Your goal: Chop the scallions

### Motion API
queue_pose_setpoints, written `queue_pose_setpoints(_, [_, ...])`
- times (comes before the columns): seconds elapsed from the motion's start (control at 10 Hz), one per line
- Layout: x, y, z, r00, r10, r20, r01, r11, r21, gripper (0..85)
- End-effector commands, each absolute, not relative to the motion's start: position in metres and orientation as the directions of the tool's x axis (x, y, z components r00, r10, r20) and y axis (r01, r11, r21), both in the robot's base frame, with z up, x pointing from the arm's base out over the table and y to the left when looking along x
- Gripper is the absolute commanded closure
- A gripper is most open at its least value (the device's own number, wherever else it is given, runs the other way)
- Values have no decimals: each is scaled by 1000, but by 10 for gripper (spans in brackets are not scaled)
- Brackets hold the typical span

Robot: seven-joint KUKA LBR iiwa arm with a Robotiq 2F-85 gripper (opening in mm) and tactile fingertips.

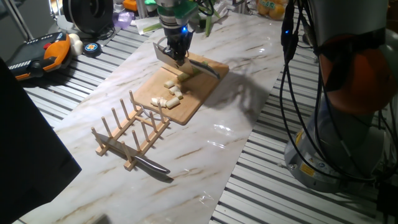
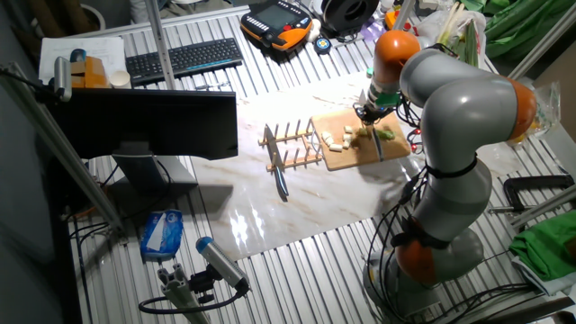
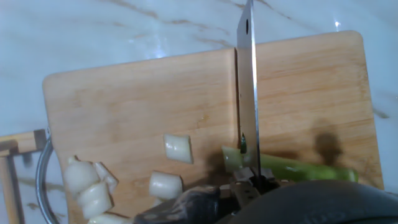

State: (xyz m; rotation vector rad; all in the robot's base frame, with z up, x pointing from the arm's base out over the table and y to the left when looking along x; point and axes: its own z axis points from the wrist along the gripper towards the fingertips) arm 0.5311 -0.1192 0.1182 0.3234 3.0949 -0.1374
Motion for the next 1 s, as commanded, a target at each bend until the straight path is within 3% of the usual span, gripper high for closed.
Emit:
queue_pose_setpoints(0.0, [532, -119, 118, -978, 206, -36, 208, 974, -86, 843])
queue_pose_setpoints(0.9, [540, -133, 104, -977, 209, -30, 211, 974, -78, 843])
